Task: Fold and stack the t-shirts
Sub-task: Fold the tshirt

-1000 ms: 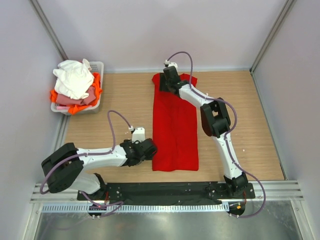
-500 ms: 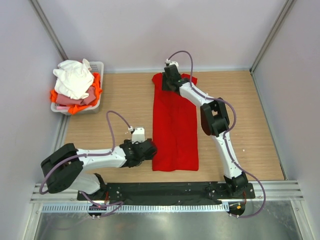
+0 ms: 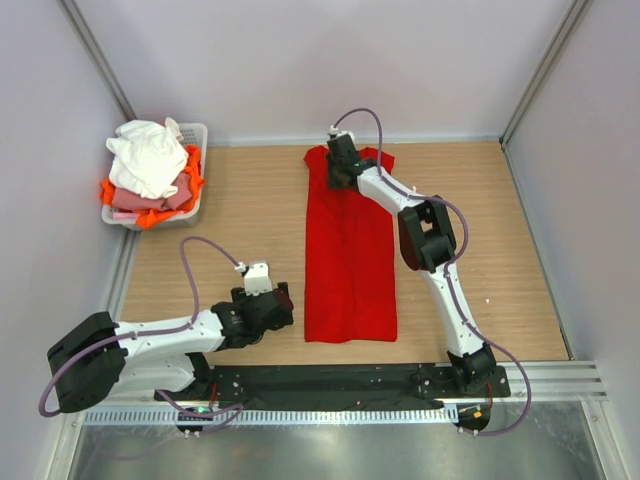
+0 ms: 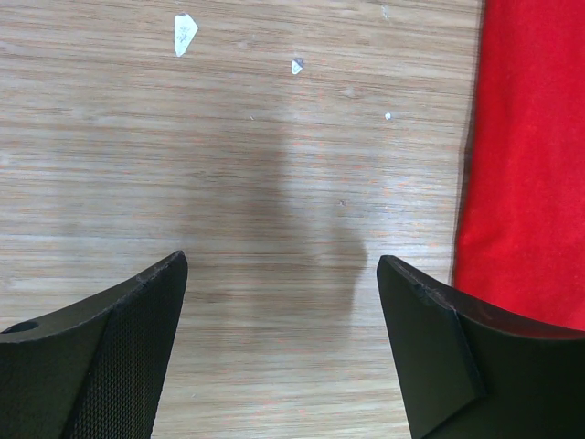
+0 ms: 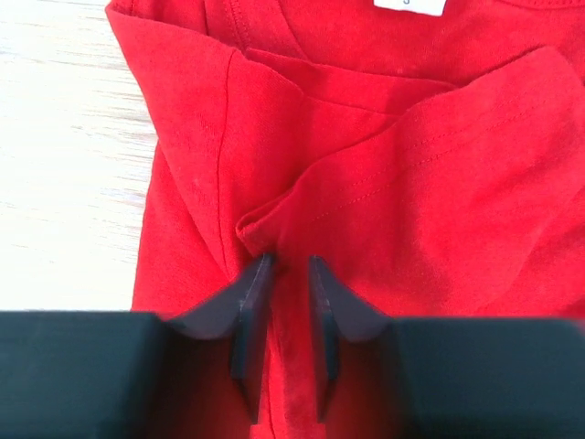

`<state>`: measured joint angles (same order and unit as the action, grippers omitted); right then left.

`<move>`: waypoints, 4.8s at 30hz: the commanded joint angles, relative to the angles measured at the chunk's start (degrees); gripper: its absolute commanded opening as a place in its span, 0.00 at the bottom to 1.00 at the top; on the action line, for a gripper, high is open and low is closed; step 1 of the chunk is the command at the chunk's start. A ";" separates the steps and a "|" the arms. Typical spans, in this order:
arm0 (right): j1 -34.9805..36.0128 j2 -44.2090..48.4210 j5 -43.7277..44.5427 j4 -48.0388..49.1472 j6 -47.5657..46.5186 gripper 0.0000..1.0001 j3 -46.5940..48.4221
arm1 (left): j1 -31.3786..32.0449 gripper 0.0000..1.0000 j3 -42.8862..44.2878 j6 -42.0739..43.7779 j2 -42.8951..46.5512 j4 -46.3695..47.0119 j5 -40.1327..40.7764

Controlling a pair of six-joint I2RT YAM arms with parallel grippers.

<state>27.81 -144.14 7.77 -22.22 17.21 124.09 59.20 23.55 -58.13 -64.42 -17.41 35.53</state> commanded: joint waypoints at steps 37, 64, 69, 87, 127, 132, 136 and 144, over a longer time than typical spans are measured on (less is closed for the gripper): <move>-0.22 23.90 16.22 9.39 5.02 0.02 -29.25 | 0.13 0.82 -0.44 -1.29 2.02 2.29 3.23; -5.40 26.80 24.93 6.22 21.46 0.62 -40.50 | 0.13 0.83 0.62 -1.28 -0.17 1.77 2.53; -5.40 28.82 22.29 9.20 21.20 0.83 -43.05 | 0.13 0.83 1.85 -1.28 -1.84 1.24 2.53; -3.56 26.90 9.64 18.10 10.12 0.65 -34.02 | 0.13 0.82 1.59 -1.11 -1.59 1.68 2.88; -7.33 42.07 15.96 8.08 13.28 0.79 -40.83 | 0.13 0.85 3.17 -0.41 -4.66 1.50 2.36; -5.50 62.33 12.27 -3.78 24.25 0.78 -59.69 | 0.30 0.82 5.45 0.38 -4.31 -1.04 -2.12; 2.93 76.94 13.58 -12.02 31.82 0.78 -72.92 | 2.93 0.82 4.14 -3.03 -0.62 -0.08 -7.75; 23.31 91.04 14.73 -23.04 48.25 0.70 -88.91 | 11.73 0.83 4.57 -9.98 0.27 -0.08 -6.52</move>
<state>46.35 -57.08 20.86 -39.46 56.16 38.68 69.93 27.07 -64.34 -63.33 -17.89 28.38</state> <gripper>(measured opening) 0.713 0.829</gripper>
